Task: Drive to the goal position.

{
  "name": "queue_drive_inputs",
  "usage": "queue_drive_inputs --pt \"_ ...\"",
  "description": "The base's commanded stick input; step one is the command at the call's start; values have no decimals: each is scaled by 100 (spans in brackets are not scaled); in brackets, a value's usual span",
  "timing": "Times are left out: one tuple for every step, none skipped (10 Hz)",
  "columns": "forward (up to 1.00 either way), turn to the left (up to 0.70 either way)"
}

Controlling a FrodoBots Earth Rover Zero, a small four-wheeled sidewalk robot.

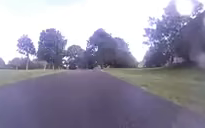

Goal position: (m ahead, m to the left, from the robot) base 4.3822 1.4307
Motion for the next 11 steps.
queue_drive_inputs --pt "100 0" --pt "100 0" --pt "100 0" --pt "100 0" --pt "100 0" --pt "81 0" --pt "56 0" --pt "33 0" --pt "11 0" --pt "6 0" --pt "16 0"
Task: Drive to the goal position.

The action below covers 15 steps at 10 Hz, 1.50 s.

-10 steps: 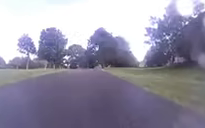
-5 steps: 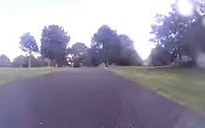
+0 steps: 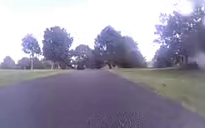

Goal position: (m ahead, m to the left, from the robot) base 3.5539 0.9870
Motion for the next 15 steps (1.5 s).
queue_drive_inputs --pt "27 0" --pt "38 0" --pt "49 0" --pt "59 0" --pt "70 0" --pt "81 0" --pt "92 0" --pt "100 0" --pt "100 0" --pt "100 0" --pt "100 0" --pt "100 0" --pt "100 0" --pt "100 0" --pt "100 0"
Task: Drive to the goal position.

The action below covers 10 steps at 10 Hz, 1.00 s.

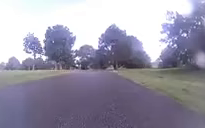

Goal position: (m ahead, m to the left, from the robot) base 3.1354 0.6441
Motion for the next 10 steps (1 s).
queue_drive_inputs --pt "100 0" --pt "100 0" --pt "100 0" --pt "100 0" --pt "100 0" --pt "100 0" --pt "100 0" --pt "100 0" --pt "100 0" --pt "100 0"
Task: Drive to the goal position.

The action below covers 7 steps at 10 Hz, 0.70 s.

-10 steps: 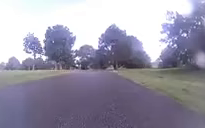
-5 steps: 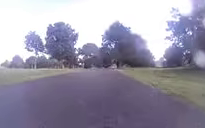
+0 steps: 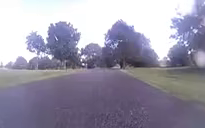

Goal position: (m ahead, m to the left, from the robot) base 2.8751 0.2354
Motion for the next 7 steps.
queue_drive_inputs --pt "100 0" --pt "100 0" --pt "100 0" --pt "100 0" --pt "100 0" --pt "100 0" --pt "100 0"
